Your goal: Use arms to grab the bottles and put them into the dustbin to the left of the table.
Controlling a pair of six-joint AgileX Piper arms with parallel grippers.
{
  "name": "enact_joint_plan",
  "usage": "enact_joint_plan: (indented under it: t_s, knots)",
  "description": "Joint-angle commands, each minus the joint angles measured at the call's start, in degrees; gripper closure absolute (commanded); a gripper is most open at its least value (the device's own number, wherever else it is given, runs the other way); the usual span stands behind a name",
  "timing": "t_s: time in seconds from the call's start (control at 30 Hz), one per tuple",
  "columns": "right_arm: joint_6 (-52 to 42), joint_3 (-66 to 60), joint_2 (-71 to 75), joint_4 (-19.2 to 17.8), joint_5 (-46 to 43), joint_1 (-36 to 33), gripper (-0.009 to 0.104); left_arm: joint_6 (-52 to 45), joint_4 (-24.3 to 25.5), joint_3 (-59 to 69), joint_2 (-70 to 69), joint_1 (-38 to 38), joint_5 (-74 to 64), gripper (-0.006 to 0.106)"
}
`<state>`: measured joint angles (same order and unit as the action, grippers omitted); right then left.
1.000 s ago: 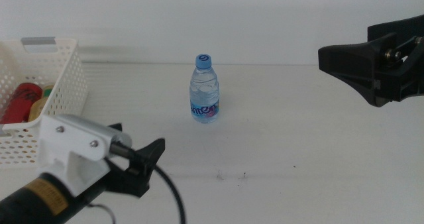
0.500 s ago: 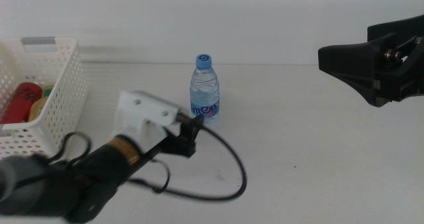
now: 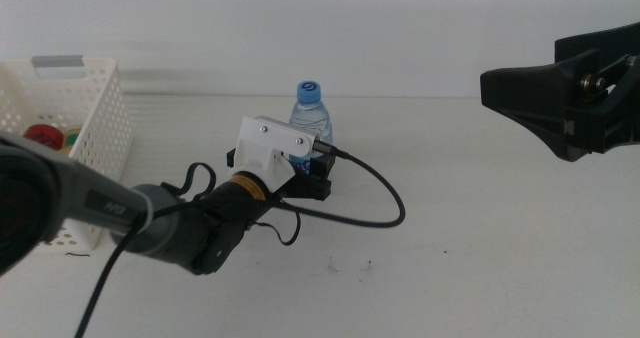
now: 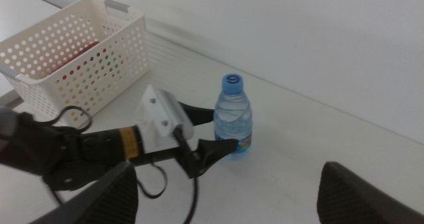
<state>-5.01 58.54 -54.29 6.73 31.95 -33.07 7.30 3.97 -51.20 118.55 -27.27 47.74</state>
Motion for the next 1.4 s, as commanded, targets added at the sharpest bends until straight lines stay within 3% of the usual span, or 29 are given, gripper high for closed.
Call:
enact_joint_plan:
  t_s: [0.0, 0.53, 0.63, 0.87, 0.97, 1.2, 1.37]
  knots:
    - [-0.01, 0.38, 0.26, -0.13, -0.32, -0.32, 0.014, -0.01, -0.56, -2.72, 1.92, 0.52, 0.24, 0.01]
    - [-0.01, 0.38, 0.26, -0.13, -0.32, -0.32, 0.014, -1.3, -2.8, -15.24, 10.52, 0.97, -4.37, 0.013]
    - [-0.01, 0.38, 0.26, -0.13, -0.32, -0.32, 0.014, -1.73, -2.97, -15.39, 10.52, 0.97, -4.77, 0.027]
    - [-0.01, 0.38, 0.26, -0.13, -0.32, -0.32, 0.014, -1.29, -2.53, -11.83, 2.74, 0.97, -8.25, 0.087]
    - [-0.01, 0.38, 0.26, -0.13, -0.32, -0.32, 0.014, -1.86, -3.11, -9.02, -6.71, 1.61, -18.63, 0.102]
    - [-0.01, 0.38, 0.26, -0.13, -0.32, -0.32, 0.014, -3.05, -1.85, -14.73, -24.54, 9.21, -57.76, 0.102]
    - [-0.01, 0.38, 0.26, -0.13, -0.32, -0.32, 0.014, -14.18, -3.97, -27.79, -24.57, 19.7, -83.96, 0.102]
